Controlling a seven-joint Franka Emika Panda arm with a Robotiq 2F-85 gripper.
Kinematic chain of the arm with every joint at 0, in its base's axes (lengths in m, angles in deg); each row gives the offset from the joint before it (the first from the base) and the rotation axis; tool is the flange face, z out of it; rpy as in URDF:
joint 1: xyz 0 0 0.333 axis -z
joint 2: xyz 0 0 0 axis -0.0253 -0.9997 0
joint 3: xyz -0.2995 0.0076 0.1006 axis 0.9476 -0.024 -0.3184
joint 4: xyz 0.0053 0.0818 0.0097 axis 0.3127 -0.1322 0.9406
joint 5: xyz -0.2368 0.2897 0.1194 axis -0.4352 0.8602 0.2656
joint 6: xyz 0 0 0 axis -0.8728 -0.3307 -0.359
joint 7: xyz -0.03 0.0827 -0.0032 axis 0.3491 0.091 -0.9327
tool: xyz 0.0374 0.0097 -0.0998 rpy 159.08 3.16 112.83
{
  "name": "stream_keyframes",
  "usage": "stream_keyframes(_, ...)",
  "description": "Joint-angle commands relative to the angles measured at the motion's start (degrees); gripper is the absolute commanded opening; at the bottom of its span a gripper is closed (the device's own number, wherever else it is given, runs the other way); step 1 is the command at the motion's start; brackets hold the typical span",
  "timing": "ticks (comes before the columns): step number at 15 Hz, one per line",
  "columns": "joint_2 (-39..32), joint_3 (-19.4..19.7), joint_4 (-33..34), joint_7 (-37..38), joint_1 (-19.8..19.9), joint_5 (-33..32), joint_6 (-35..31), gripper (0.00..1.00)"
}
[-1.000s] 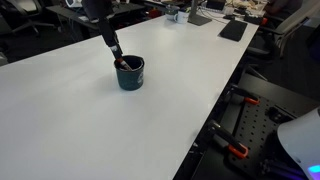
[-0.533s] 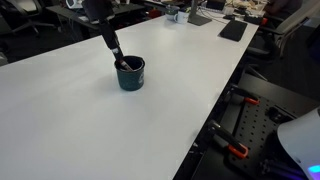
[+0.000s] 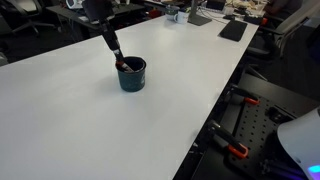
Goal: Remove the red marker from the green mug.
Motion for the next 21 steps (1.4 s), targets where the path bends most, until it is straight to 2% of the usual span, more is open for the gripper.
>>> stream_keyframes(1, 0.26, 0.25, -0.28, 0.24, -0.10, 0.27, -0.50, 0.04)
stream_keyframes(7, 1.27, 0.19, -1.34, 0.06, 0.08, 0.19, -2.42, 0.04)
stream_keyframes(21, 11.88, -0.07, -9.94, 0.12, 0.26, 0.83, -13.88, 0.04)
